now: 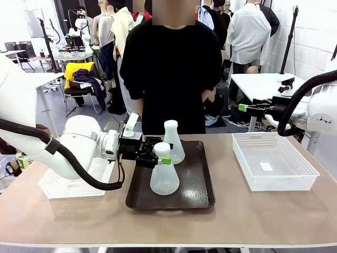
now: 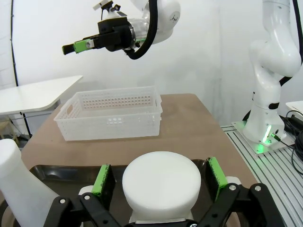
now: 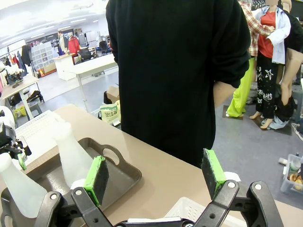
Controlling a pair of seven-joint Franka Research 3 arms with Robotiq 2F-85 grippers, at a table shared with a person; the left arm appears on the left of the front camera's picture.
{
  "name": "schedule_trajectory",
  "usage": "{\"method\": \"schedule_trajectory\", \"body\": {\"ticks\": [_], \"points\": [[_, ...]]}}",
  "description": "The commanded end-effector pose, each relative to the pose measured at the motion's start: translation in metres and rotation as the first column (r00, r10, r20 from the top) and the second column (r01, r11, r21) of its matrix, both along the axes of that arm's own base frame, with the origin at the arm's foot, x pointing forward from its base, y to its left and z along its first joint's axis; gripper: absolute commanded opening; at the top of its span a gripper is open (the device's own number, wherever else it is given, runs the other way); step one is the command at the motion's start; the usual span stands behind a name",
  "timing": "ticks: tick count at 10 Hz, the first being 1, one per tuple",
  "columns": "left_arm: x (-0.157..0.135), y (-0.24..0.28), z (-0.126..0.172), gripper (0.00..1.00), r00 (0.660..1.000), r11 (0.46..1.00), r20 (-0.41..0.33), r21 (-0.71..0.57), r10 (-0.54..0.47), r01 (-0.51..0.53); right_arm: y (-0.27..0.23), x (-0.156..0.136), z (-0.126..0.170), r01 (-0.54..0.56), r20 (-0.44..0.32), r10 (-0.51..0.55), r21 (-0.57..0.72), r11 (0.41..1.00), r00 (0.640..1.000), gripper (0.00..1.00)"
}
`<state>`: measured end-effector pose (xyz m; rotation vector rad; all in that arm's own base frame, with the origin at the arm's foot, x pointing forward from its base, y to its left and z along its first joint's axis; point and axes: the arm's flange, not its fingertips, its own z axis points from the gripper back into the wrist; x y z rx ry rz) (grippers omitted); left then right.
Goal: Prepare the laboratory tools.
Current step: Place the picked Big flask upright in the Handle tray as directed by the person.
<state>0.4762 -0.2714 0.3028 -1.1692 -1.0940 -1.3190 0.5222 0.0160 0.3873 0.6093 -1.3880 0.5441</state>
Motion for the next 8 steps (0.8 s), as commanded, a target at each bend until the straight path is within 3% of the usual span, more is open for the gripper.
{"method": "schedule_trajectory", "body": {"ticks": [1,8], "points": [[0.0000,-0.0002,0.0000,1.00,1.000,1.000,0.010,0.000,0.000,0.000,-0.0004,0.0011,0.0014,-0.009,-0.012,0.009,-0.008,1.000,1.000,1.00],[0.0000,-0.0002,0.0000,1.00,1.000,1.000,0.010,0.000,0.000,0.000,-0.0004,0.0011,0.0014,-0.009,-0.012,0.009,-0.008,1.000,1.000,1.00]]}}
